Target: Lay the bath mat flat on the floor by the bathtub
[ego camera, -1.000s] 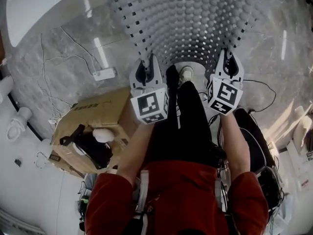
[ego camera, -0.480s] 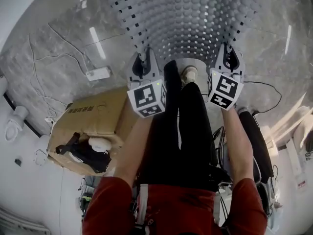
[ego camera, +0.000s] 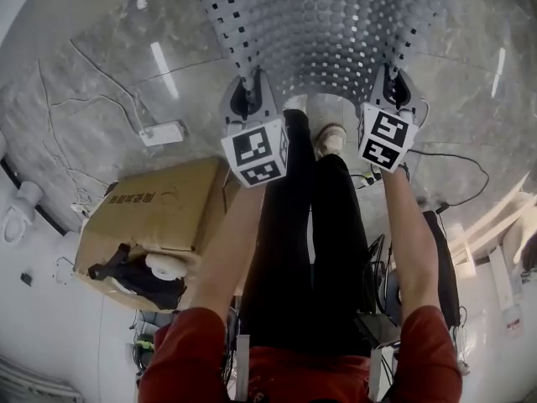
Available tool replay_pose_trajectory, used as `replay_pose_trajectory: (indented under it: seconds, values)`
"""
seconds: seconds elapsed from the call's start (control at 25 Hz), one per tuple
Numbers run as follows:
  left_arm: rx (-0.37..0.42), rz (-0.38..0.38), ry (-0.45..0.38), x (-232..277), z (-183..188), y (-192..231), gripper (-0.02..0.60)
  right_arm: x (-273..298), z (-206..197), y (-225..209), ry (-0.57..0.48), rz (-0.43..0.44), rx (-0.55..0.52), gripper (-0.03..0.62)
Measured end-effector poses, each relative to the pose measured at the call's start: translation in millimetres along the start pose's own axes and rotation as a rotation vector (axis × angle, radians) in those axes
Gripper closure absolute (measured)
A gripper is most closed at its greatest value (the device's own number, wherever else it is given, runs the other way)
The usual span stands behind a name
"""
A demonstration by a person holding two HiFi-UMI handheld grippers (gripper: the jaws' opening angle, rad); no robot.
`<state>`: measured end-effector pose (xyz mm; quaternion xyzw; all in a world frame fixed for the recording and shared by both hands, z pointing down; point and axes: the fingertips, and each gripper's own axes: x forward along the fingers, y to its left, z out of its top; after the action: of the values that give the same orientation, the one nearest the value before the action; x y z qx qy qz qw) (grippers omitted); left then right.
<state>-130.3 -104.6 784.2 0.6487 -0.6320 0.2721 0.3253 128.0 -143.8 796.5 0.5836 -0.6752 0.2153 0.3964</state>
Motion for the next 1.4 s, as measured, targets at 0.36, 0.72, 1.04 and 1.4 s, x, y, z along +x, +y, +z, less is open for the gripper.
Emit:
replay_pose_trajectory:
  seconds: [0.36,0.72,1.04,1.4]
  values:
    - [0.024,0.007,0.021,71,-56,21,0.494,70,-41,20,0.015,0.017,-0.057,0.531]
    - [0.021,0.021,0.012,140,-94,35,0.494,142,-70,34,0.013,0.027,-0.102,0.53]
    - [0.039,0.032,0.012,189,-123,43,0.494,196,-94,37,0.021,0.024,-0.13,0.526]
    - [0.121,0.061,0.026,226,-147,68,0.494,235,-112,25,0.019,0.012,-0.217,0.517]
